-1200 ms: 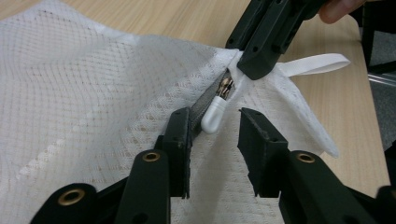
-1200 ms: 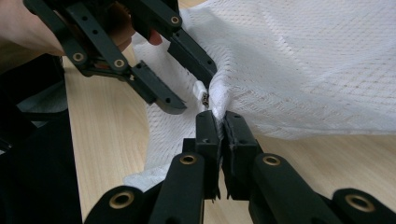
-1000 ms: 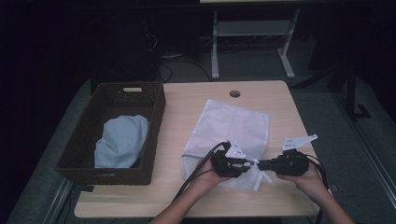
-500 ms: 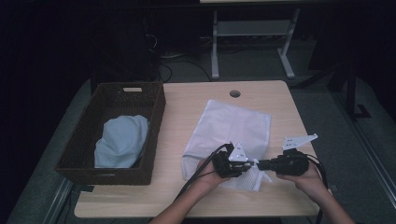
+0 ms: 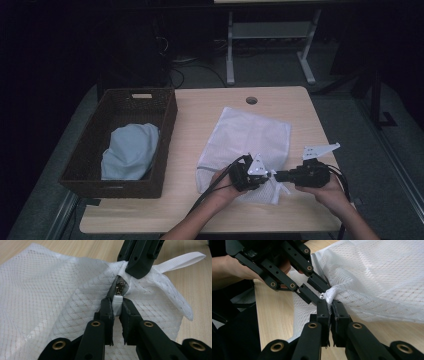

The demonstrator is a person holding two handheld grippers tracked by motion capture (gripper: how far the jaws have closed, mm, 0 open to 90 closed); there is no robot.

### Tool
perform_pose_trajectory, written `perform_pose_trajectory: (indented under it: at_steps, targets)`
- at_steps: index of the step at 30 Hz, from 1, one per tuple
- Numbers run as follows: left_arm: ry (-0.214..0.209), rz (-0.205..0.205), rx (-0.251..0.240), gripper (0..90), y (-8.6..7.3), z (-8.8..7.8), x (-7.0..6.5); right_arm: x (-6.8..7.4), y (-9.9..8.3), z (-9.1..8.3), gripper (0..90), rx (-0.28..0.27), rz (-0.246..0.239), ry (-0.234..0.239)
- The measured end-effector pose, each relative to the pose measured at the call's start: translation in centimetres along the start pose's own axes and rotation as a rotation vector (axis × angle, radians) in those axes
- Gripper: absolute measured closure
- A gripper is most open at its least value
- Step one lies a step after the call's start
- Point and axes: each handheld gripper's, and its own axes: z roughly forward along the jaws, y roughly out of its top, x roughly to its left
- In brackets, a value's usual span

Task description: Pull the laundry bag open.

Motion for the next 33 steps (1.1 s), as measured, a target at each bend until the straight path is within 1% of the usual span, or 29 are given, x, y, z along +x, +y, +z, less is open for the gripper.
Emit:
perform_pose_trajectory:
  at_steps: [3,7,10,16,24,26,29,33]
  targets:
    - [-0.002,-0.002,0.001,81.5,0.0,0.0,0.0,0.0,0.0,0.0,85.5,0.002,0.000,-0.002]
    - [0.007,0.001,-0.005,81.8,0.1,-0.2,-0.1,-0.1,-0.1,-0.1,85.5,0.005,0.002,-0.009]
    - [0.001,-0.008,-0.014,82.0,0.1,-0.4,0.0,-0.3,-0.2,-0.1,85.5,0.004,0.007,-0.011]
    - [-0.003,-0.015,-0.011,82.0,0.1,-0.5,0.1,-0.3,-0.2,0.1,85.6,0.021,0.001,-0.021]
    - [-0.009,-0.027,-0.009,82.2,0.1,-0.7,0.2,-0.5,-0.2,0.2,85.8,0.028,0.005,-0.014]
    - [-0.003,-0.027,-0.003,82.3,0.0,-0.7,0.2,-0.5,-0.3,0.2,85.9,0.032,0.002,-0.015]
    - [-0.004,-0.050,-0.010,82.3,-0.1,-0.9,0.6,-0.7,-0.4,0.0,86.0,0.029,0.007,-0.023]
    - [-0.009,-0.054,-0.014,82.2,-0.2,-1.1,0.8,-0.8,-0.4,-0.1,86.0,0.023,0.014,-0.020]
